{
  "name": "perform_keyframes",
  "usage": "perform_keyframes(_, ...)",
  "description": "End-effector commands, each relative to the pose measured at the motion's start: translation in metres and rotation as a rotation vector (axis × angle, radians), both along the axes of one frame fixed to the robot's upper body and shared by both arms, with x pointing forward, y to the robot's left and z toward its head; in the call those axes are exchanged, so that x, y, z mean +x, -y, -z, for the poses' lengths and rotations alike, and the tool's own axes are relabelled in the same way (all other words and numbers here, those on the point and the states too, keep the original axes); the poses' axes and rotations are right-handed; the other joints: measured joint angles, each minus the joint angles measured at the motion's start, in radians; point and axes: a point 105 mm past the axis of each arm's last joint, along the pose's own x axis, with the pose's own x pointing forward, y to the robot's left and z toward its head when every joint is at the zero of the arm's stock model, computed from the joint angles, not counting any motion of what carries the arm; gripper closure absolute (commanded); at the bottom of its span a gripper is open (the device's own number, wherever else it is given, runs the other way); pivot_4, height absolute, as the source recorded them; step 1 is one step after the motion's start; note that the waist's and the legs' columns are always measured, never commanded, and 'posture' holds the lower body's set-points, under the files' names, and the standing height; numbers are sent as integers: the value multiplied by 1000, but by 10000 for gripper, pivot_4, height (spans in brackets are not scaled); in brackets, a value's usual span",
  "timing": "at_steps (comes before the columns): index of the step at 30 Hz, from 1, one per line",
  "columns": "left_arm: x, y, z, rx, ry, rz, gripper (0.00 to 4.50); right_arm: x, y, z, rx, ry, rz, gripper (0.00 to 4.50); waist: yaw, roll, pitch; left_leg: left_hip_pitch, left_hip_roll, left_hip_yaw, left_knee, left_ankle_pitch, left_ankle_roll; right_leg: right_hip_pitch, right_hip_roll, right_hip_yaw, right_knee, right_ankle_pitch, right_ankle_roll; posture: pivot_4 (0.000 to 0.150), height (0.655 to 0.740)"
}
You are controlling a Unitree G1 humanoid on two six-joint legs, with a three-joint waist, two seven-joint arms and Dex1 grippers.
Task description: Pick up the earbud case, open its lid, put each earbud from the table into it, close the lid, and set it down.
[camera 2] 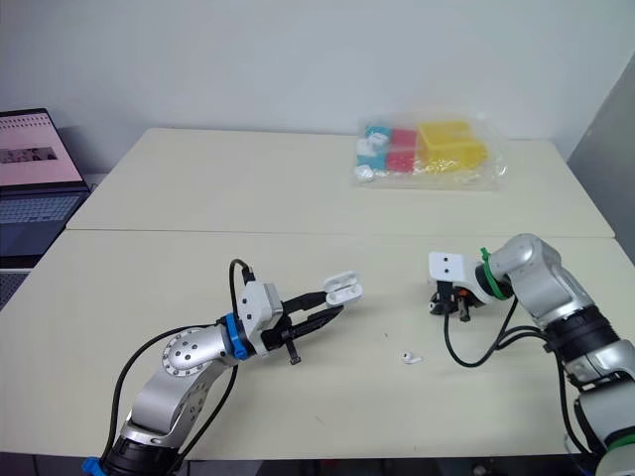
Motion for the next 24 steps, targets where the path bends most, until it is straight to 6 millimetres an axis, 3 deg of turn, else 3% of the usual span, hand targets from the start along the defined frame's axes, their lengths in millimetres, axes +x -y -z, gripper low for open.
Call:
perform_keyframes(1, -1, 1, -7, -7, 39, 10, 37290, -19, 9, -10, -14, 3, -25, 40609, 2, 0, 0, 0, 0, 0, 0, 0, 0, 0, 0, 0, 0, 0, 0, 1500, 7400)
perform_keyframes(11, 1, 0, -8, -2, 36, 25, 37290, -59, 59, 1, -165, -29, 22, 40609, -2, 0, 0, 2, 0, 1, 0, 0, 0, 1, 1, 1, 1, -3, 5, 1500, 7400)
perform_keyframes(24, -5, 2, -6, 2, 13, 53, 37290, -67, 75, 10, -238, -80, 51, 40610, -3, 0, 0, 4, 0, 2, 0, 0, 0, 1, 1, 1, 0, -3, 5, 1500, 7400)
